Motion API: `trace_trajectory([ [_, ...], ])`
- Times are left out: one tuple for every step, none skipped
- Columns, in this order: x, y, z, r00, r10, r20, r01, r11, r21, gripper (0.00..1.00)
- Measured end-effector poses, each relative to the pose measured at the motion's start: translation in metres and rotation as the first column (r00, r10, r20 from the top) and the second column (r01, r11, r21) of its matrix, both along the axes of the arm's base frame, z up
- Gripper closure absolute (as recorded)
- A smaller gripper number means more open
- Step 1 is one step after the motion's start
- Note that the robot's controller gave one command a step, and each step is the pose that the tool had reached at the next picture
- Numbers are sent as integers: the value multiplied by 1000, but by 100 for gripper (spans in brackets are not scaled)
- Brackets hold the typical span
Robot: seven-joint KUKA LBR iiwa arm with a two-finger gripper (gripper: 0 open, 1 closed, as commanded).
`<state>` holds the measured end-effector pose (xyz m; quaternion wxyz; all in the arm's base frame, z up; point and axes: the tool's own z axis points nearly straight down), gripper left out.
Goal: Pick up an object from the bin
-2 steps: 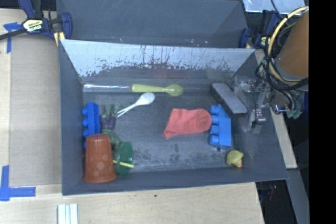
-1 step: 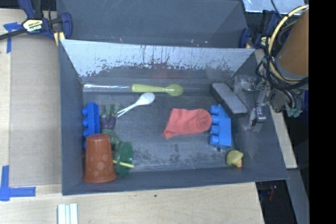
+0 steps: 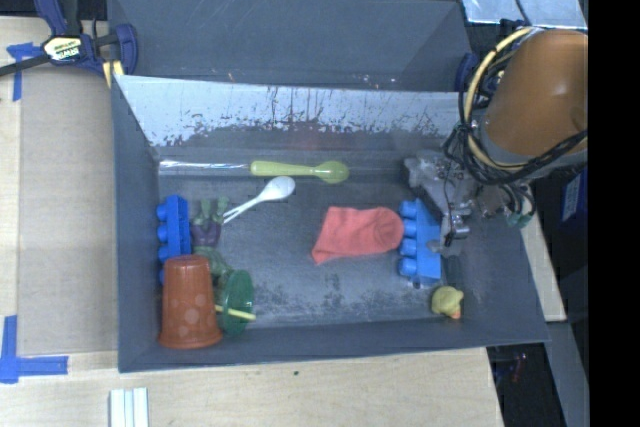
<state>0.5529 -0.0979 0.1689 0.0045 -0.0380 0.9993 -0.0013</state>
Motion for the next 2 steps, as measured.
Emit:
trace_trajectory([
  [30,47,-25,983,184,4,-184,983,-1,0],
  [30,75,-37,996,92,-5,-92,996,1,0],
])
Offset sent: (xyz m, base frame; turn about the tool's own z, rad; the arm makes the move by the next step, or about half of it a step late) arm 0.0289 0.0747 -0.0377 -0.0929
